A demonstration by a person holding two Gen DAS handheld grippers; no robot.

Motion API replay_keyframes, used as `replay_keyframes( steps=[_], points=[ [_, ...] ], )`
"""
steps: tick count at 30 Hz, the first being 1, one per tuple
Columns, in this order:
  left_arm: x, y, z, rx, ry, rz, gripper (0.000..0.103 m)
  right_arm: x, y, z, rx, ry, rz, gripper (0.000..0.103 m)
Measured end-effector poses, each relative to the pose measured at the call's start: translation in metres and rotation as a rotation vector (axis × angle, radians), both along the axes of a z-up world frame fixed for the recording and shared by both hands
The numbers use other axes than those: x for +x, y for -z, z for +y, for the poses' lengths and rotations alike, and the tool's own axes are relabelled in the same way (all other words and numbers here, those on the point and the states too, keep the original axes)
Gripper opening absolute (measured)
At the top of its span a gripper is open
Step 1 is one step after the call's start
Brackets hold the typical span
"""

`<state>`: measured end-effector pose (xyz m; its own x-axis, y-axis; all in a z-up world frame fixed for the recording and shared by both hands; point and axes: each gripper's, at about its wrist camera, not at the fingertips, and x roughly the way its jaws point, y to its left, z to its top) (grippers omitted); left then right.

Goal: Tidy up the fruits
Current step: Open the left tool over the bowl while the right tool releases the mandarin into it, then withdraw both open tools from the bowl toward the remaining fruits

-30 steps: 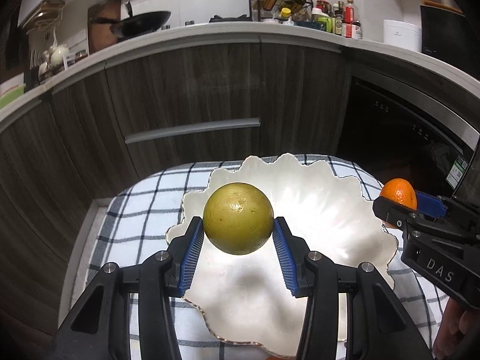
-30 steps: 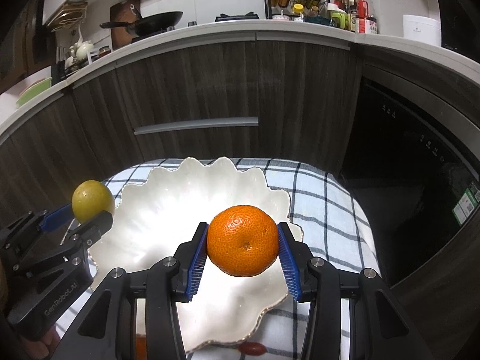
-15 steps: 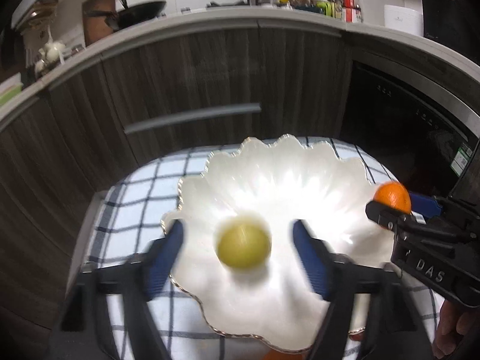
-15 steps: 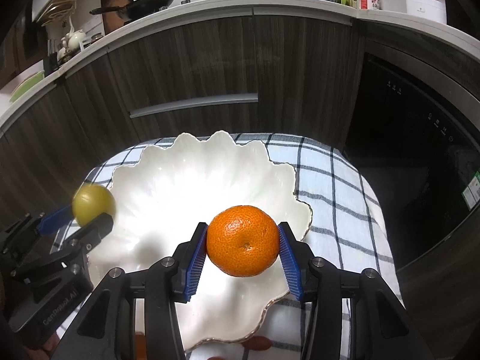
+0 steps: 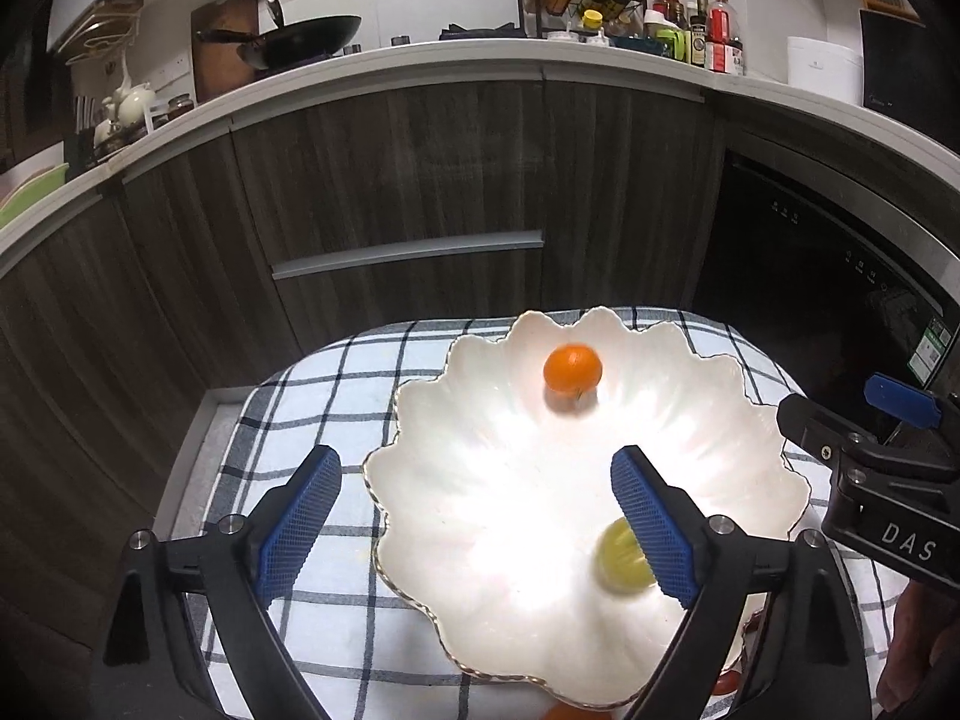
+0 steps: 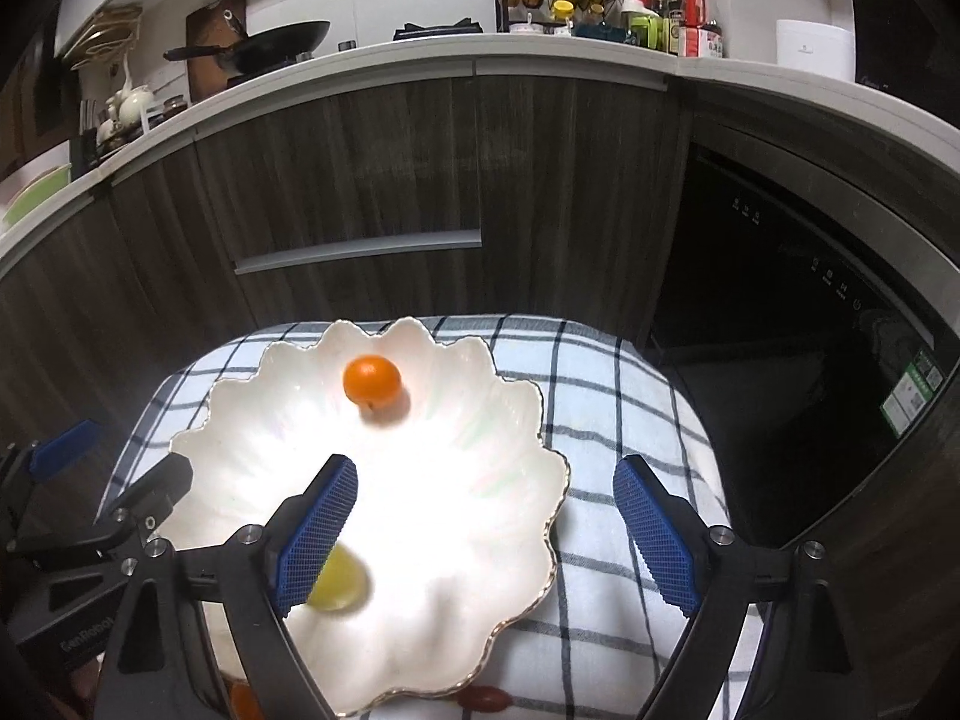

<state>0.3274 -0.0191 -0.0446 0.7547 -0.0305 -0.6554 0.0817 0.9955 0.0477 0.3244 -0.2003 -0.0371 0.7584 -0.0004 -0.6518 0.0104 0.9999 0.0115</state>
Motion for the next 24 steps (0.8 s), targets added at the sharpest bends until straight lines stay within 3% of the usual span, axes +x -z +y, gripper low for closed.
replay_keyframes(
  steps=[24],
  points=[
    [-0.05, -0.025, 0.004, 0.017, -0.013, -0.041, 0.092, -0.045, -0.023, -0.009, -0.017, 0.03, -0.049, 0.088]
  ],
)
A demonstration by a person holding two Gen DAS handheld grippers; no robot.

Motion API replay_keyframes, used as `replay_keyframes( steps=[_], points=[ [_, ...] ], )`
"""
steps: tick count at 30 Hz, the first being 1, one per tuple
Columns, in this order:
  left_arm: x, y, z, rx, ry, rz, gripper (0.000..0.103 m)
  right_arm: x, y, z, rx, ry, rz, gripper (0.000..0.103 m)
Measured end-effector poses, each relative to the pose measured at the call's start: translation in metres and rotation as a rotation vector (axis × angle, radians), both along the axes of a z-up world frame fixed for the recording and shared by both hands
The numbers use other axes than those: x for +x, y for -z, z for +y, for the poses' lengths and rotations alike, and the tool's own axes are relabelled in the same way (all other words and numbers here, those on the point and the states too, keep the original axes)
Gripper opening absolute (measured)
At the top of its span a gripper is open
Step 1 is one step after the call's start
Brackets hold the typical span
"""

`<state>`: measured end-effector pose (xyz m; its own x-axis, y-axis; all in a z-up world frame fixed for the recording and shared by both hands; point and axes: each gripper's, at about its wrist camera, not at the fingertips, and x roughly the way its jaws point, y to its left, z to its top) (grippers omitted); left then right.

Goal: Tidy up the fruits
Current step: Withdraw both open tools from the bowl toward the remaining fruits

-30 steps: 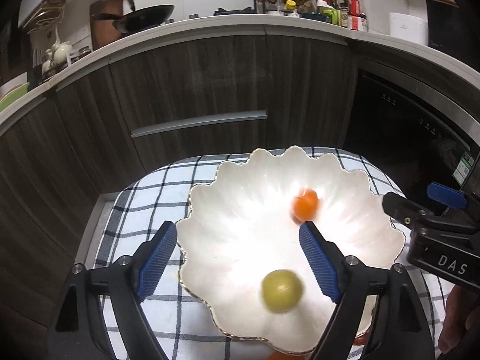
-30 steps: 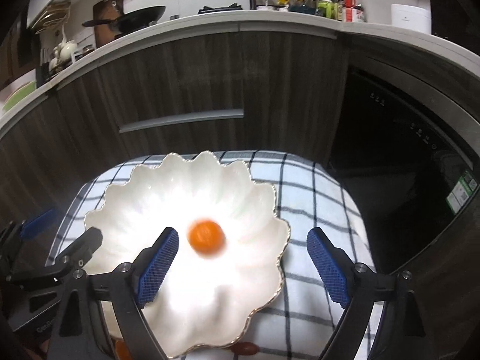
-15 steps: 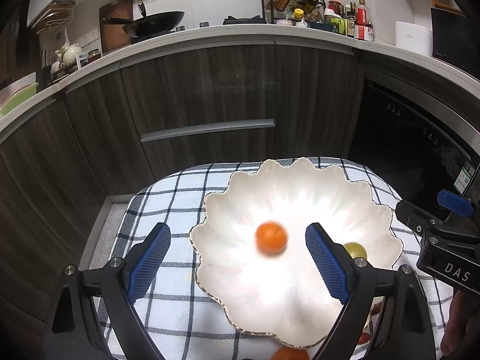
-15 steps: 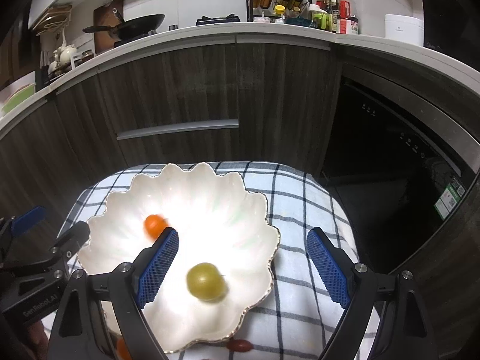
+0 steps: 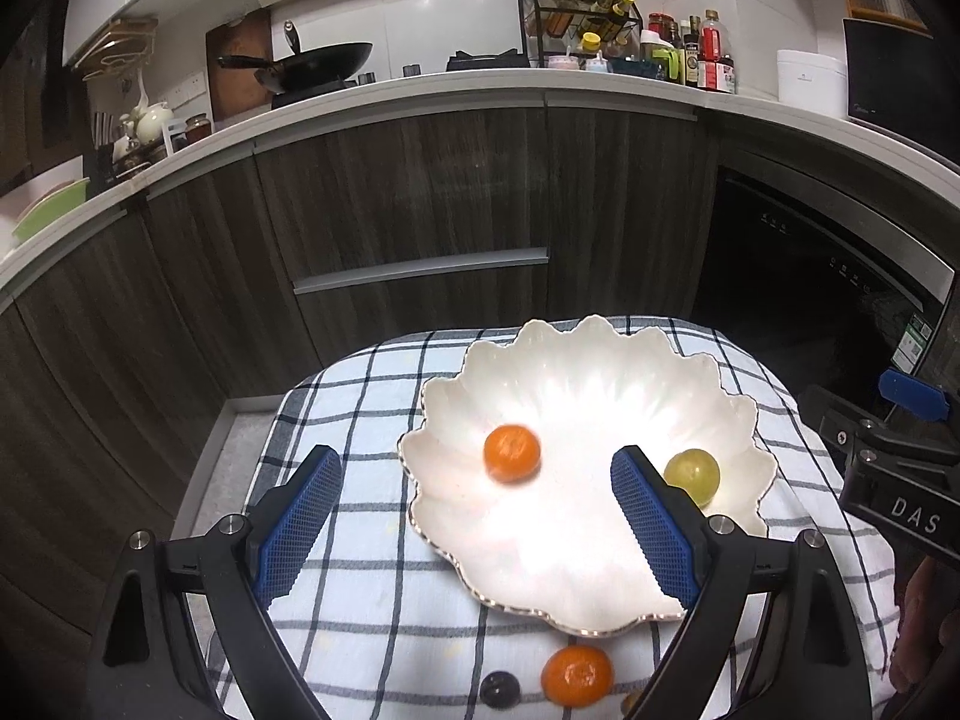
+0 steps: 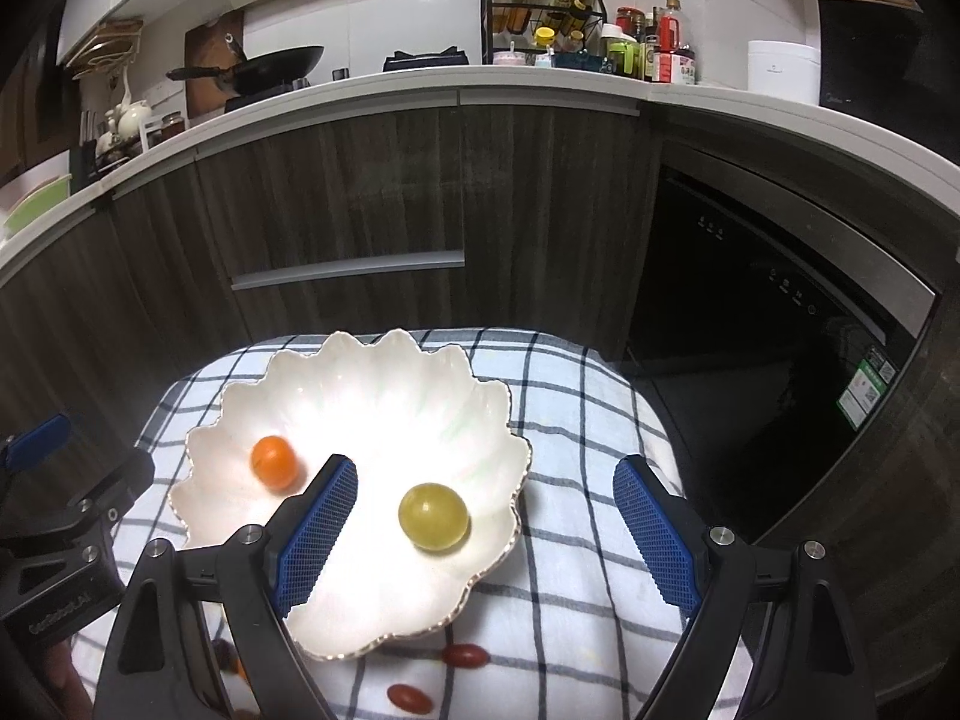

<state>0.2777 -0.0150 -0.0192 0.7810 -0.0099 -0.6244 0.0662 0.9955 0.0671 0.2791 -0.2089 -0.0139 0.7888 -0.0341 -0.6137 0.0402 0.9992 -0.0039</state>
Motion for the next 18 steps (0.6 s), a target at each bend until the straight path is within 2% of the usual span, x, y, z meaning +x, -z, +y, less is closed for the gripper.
replay_keyframes(
  steps=[18],
  points=[
    [-0.037, -0.006, -0.002, -0.003, 0.004, -0.007, 0.092, -0.035, -0.004, -0.006, 0.001, 0.01, -0.03, 0.088]
  ],
)
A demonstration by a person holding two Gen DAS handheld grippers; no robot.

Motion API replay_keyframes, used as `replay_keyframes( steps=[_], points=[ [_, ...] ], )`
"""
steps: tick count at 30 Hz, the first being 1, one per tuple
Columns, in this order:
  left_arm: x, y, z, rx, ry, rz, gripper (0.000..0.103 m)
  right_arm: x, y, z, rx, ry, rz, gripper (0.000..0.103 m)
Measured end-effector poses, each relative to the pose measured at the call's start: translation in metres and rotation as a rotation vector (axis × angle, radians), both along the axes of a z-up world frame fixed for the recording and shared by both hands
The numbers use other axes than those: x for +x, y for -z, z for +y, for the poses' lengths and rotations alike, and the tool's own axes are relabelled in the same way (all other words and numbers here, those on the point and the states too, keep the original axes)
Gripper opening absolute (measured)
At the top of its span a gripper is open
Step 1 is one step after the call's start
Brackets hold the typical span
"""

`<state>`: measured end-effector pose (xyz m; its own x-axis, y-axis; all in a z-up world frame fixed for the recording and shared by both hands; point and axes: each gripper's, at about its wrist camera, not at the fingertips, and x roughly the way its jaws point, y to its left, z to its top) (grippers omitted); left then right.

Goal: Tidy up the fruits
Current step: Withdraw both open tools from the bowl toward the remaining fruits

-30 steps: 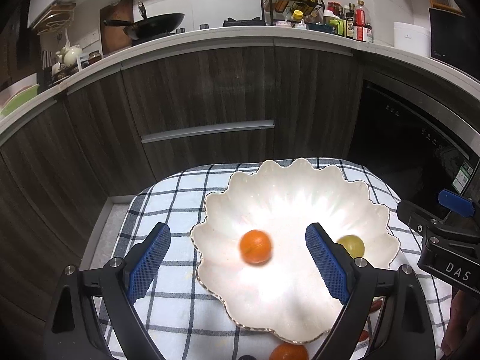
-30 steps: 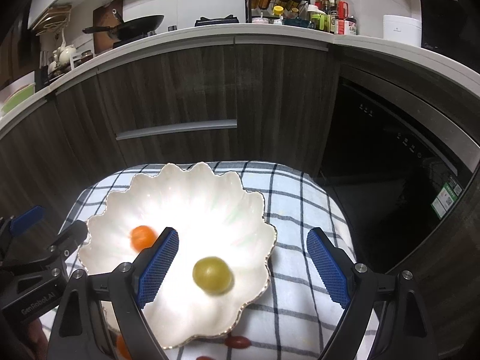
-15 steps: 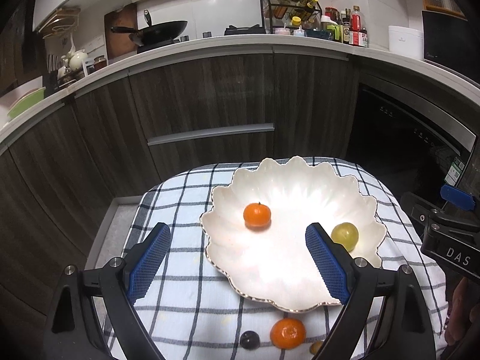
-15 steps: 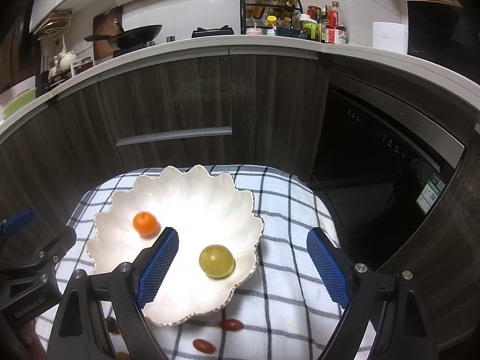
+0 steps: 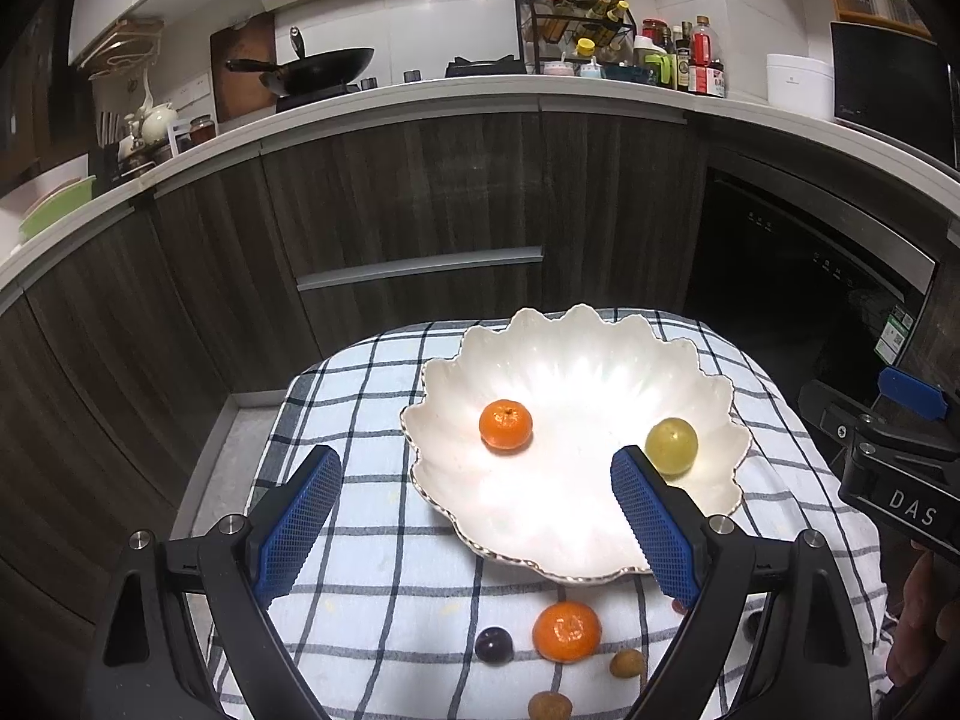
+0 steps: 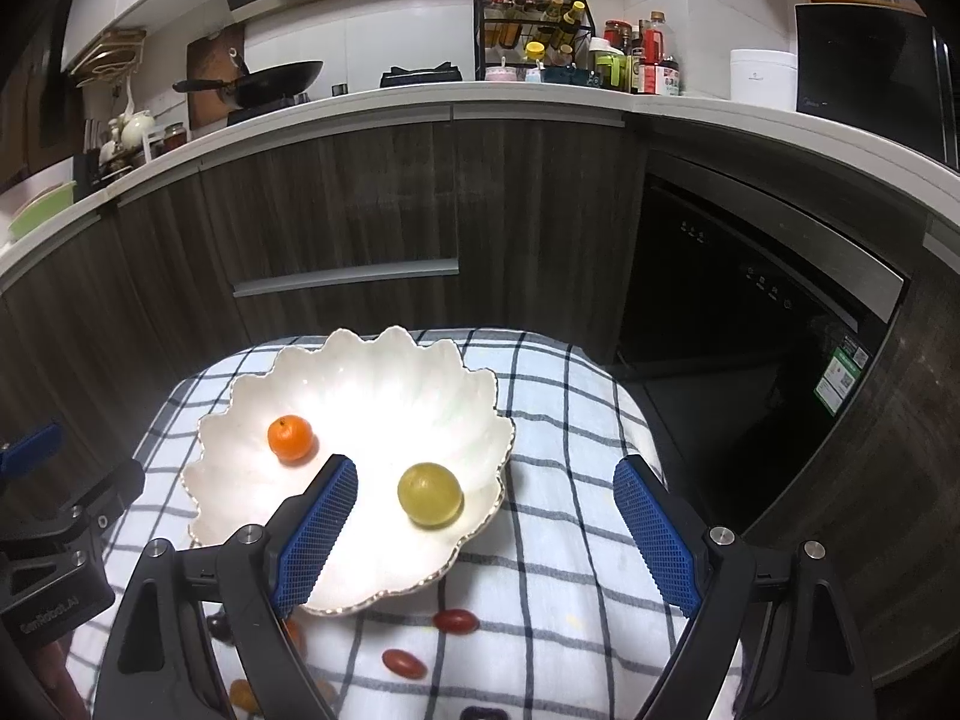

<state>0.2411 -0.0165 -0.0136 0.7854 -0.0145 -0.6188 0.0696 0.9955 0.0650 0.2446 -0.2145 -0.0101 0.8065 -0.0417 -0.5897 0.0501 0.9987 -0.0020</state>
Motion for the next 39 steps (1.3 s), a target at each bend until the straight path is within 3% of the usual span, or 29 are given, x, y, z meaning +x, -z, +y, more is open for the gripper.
replay_keyframes(
  steps=[22, 39],
  points=[
    [-0.043, 0.016, -0.013, 0.014, -0.003, 0.026, 0.092, -0.038, 0.014, -0.003, -0.032, -0.047, 0.007, 0.088],
    [-0.082, 0.035, -0.032, -0.041, -0.074, 0.027, 0.092, -0.067, 0.029, -0.013, -0.054, -0.15, 0.006, 0.088]
  ],
)
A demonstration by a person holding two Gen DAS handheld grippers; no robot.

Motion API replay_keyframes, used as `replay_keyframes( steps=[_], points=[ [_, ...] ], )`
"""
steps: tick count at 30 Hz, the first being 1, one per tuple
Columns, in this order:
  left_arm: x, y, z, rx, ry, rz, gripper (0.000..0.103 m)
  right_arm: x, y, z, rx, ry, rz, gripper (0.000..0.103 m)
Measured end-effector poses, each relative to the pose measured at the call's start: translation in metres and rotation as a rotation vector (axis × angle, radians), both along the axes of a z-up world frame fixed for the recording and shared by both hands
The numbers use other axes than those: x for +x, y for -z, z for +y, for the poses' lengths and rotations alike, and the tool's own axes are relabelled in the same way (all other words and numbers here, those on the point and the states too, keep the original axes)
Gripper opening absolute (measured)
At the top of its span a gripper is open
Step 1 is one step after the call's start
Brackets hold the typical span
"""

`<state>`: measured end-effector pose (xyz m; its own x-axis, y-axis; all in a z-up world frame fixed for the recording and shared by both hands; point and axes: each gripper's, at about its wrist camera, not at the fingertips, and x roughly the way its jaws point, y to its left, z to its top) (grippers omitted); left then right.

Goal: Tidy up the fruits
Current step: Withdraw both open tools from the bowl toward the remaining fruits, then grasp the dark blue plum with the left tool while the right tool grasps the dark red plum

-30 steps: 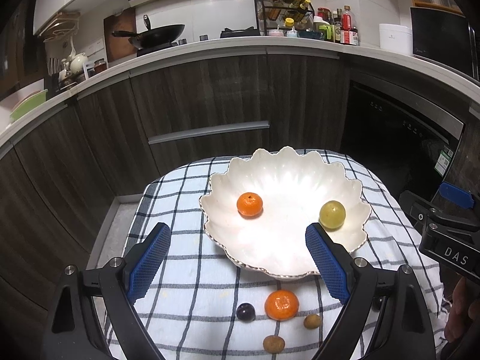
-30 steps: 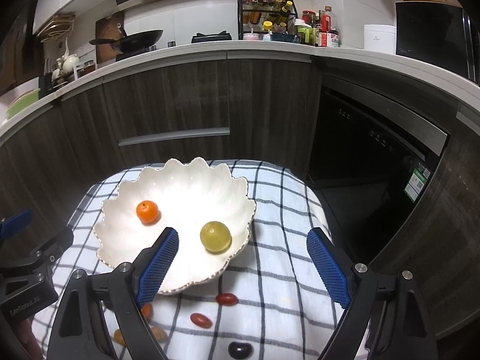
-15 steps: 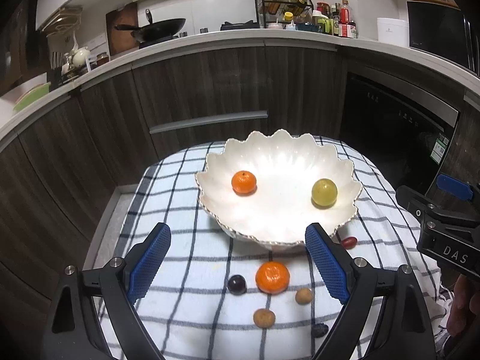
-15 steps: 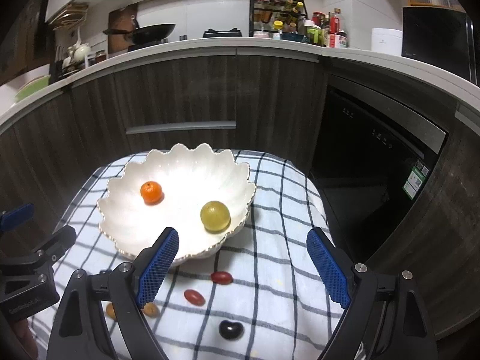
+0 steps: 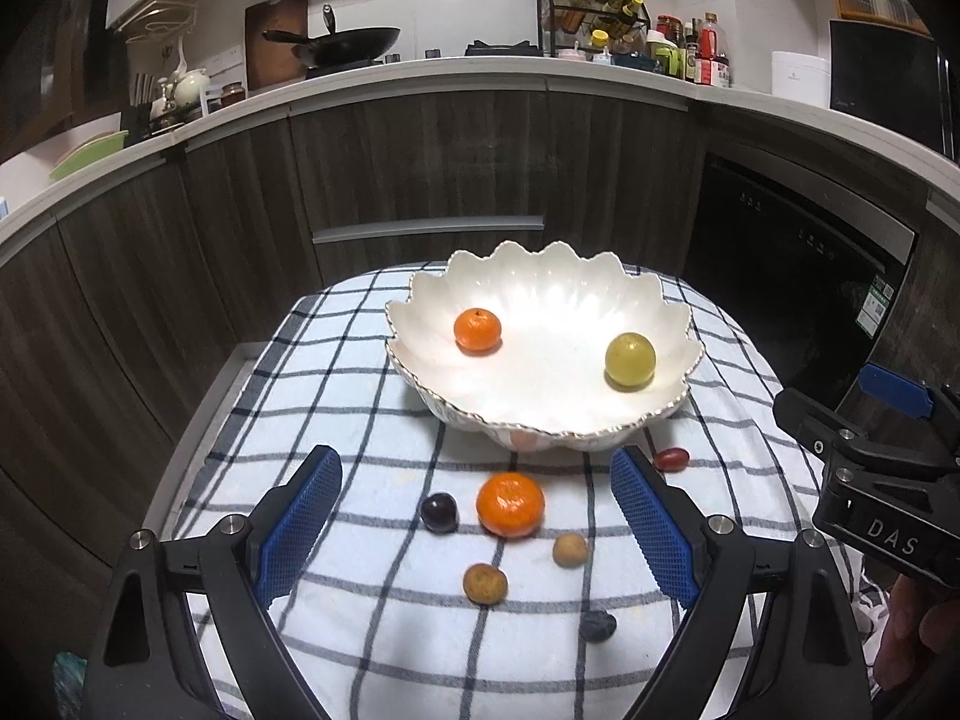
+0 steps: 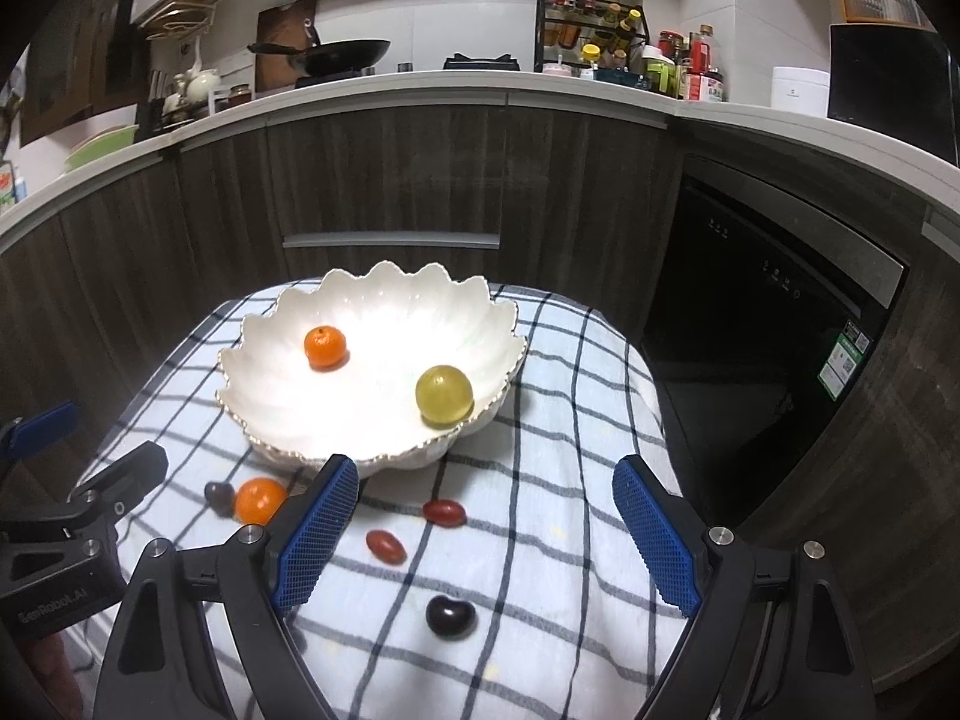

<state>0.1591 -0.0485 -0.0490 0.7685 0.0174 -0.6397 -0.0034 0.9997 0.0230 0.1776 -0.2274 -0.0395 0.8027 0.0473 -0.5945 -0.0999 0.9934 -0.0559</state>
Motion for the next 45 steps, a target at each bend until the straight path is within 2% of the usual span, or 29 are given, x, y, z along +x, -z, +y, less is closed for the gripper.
replay_keyframes(
  steps=[8, 12, 23, 26, 29, 38, 40, 42, 45],
  points=[
    [-0.015, 0.019, -0.015, 0.014, 0.029, 0.028, 0.091, -0.008, 0.013, -0.005, 0.005, -0.046, 0.01, 0.087],
    [-0.022, 0.032, -0.026, 0.031, 0.055, 0.036, 0.088, -0.01, 0.024, -0.004, -0.001, -0.07, 0.029, 0.078],
    [-0.029, 0.056, -0.037, 0.016, 0.063, 0.055, 0.084, -0.017, 0.051, -0.008, -0.008, -0.099, 0.071, 0.072],
    [-0.03, 0.062, -0.038, 0.011, 0.06, 0.061, 0.081, -0.017, 0.056, -0.008, -0.013, -0.106, 0.078, 0.071],
    [-0.032, 0.067, -0.04, 0.015, 0.063, 0.048, 0.071, -0.018, 0.062, -0.007, -0.014, -0.113, 0.085, 0.069],
    [-0.035, 0.08, -0.052, 0.025, 0.107, 0.067, 0.069, -0.018, 0.072, -0.003, -0.012, -0.135, 0.087, 0.069],
    [-0.033, 0.083, -0.051, 0.019, 0.111, 0.083, 0.053, -0.017, 0.076, -0.003, -0.012, -0.136, 0.095, 0.068],
    [-0.03, 0.088, -0.052, 0.018, 0.112, 0.103, 0.049, -0.016, 0.079, -0.003, -0.009, -0.137, 0.106, 0.064],
    [-0.029, 0.095, -0.051, 0.014, 0.111, 0.122, 0.049, -0.014, 0.084, -0.002, -0.005, -0.137, 0.117, 0.064]
  ],
)
